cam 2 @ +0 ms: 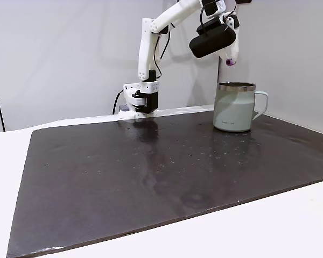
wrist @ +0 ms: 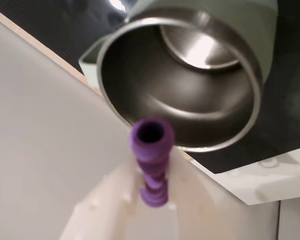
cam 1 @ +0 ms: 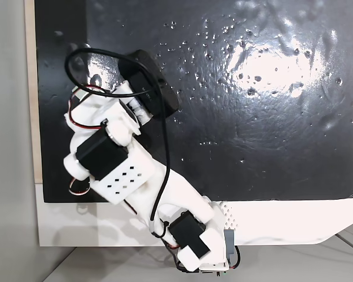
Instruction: Grasp a pengrip and put it in the cup.
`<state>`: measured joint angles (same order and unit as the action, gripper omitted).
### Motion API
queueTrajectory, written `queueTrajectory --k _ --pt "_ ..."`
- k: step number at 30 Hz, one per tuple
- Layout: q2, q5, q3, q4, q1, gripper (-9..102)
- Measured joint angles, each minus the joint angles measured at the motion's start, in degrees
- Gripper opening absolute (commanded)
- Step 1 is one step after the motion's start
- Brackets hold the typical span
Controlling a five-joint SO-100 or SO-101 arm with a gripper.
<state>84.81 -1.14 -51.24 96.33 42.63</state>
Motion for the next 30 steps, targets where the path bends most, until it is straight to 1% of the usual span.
queueTrajectory --k 3,6,7,9,22,30 --pt "0.0 -0.1 0.0 0.0 1.1 2" --pt "0.0 -0.1 0.0 0.0 1.1 18" --pt "0.0 -0.1 0.0 0.0 1.1 23" --pt "-0.4 -0.1 0.0 0.0 1.0 27" --pt "-1.8 -0.8 1.0 0.0 3.5 25" --pt "-1.9 -0.8 1.0 0.0 3.5 24"
